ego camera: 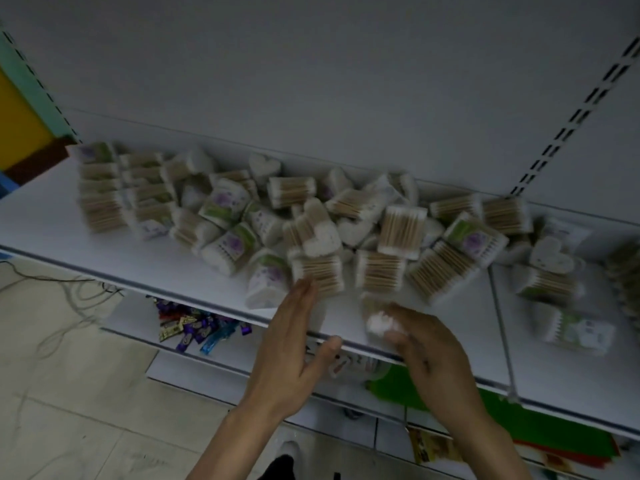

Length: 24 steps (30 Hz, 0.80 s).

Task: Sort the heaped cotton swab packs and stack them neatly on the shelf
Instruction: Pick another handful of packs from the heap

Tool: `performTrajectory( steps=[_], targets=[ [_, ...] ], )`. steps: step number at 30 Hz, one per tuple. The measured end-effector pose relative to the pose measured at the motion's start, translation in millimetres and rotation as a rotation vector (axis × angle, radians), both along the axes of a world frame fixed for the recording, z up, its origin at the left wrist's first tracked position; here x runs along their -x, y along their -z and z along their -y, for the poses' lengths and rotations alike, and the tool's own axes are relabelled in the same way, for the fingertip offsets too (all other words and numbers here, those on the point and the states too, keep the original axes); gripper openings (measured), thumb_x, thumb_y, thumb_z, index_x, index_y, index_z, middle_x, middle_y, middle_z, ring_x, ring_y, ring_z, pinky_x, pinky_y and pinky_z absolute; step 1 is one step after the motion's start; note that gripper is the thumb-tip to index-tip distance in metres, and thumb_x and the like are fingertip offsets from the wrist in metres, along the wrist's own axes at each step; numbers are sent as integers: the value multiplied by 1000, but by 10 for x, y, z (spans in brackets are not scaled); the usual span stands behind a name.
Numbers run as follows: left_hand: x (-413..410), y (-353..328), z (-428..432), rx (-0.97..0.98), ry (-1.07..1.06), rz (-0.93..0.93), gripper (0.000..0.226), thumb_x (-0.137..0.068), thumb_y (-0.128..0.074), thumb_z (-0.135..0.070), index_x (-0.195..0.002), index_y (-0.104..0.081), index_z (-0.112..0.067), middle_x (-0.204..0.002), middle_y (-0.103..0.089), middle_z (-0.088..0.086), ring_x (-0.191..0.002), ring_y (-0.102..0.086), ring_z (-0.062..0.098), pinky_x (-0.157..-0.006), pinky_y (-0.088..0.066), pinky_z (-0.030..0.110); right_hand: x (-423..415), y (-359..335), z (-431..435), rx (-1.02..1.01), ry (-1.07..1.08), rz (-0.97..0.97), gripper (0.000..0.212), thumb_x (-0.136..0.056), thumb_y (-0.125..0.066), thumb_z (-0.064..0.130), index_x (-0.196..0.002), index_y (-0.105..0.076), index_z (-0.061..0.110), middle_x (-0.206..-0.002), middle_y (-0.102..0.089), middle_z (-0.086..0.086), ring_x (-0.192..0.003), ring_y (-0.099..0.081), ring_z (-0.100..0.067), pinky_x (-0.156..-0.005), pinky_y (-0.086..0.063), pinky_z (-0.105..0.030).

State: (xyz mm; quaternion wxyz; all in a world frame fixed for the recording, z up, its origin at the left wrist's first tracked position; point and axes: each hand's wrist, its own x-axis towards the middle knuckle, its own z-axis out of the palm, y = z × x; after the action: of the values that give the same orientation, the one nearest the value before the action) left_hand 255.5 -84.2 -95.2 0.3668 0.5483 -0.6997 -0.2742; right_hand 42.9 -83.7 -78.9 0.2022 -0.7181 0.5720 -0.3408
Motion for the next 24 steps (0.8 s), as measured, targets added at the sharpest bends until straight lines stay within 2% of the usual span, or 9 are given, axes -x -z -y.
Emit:
performTrajectory(
  steps=[2, 5, 8, 12, 13, 15, 19, 22, 24],
  targets=[
    [-58, -186, 45, -71, 49, -158, 70, -83, -33, -80, -143, -20, -46, -152, -15, -32, -142, -14, -8, -115, -19, 18, -155, -191, -14, -68, 63, 151, 18, -98, -41, 47, -108, -55, 54, -107, -61, 35, -102, -57, 7, -87, -44, -13],
    [-148, -500, 157, -134, 120, -330, 77, -73, -60, -68, -140, -35, -40, -145, -36, -30, -134, -31, -12, -106, -28, 9, -379, -475, 45, -141, -75, 168, 25, -95, -37, 50, -95, -62, 44, -89, -67, 23, -81, -64, 0, -71, -50, -23],
    [-264, -706, 298, -413, 262, -573, 90, -54, -76, -70, -130, -49, -30, -116, -65, -26, -112, -57, -7, -88, -47, 13, -607, -697, 150, -116, -232, 155, 26, -94, -39, 48, -89, -62, 39, -80, -66, 18, -73, -62, -3, -63, -47, -24],
    [-420, -758, 308, -524, 312, -673, 20, -75, -77, -37, -85, -73, -20, -82, -74, -4, -78, -69, 8, -68, -52, 18, -847, -835, 279, -150, -284, 327, 25, -97, -45, 36, -92, -67, 25, -83, -68, 16, -75, -63, -1, -64, -47, -14],
    [-446, -774, 292, -515, 290, -683, 16, -80, -76, -33, -84, -73, -17, -80, -74, -2, -74, -68, 9, -66, -53, 19, -891, -850, 285, -181, -293, 385, 32, -97, -47, 41, -94, -69, 17, -86, -70, 10, -78, -65, -6, -66, -50, -17],
    [-493, -782, 261, -505, 267, -691, 21, -81, -64, -31, -89, -70, -12, -80, -75, -1, -75, -70, 9, -66, -53, 19, -958, -870, 298, -240, -320, 406, 40, -91, -53, 48, -98, -69, 11, -89, -71, 3, -81, -68, -10, -67, -54, -24],
    [-483, -740, 231, -525, 253, -676, 31, -83, -56, -41, -89, -70, -13, -79, -74, -2, -73, -67, 7, -67, -50, 18, -984, -883, 355, -309, -315, 366, 25, -94, -51, 36, -81, -66, 20, -67, -64, 12, -60, -58, 0, -54, -43, -15],
    [-472, -668, 233, -596, 294, -823, 42, -71, -75, -57, -90, -75, -20, -91, -74, 3, -85, -68, 14, -75, -54, 25, -999, -924, 368, -246, -309, 267, 24, -93, -51, 36, -79, -67, 26, -71, -64, 9, -66, -59, -1, -59, -42, -15],
    [-465, -672, 232, -620, 360, -923, 33, -65, -85, -42, -92, -77, -24, -96, -74, 4, -89, -69, 17, -75, -55, 27, -1034, -979, 415, -147, -331, 90, 22, -92, -50, 44, -77, -65, 35, -74, -60, 7, -71, -56, -3, -64, -41, -18]
  ],
)
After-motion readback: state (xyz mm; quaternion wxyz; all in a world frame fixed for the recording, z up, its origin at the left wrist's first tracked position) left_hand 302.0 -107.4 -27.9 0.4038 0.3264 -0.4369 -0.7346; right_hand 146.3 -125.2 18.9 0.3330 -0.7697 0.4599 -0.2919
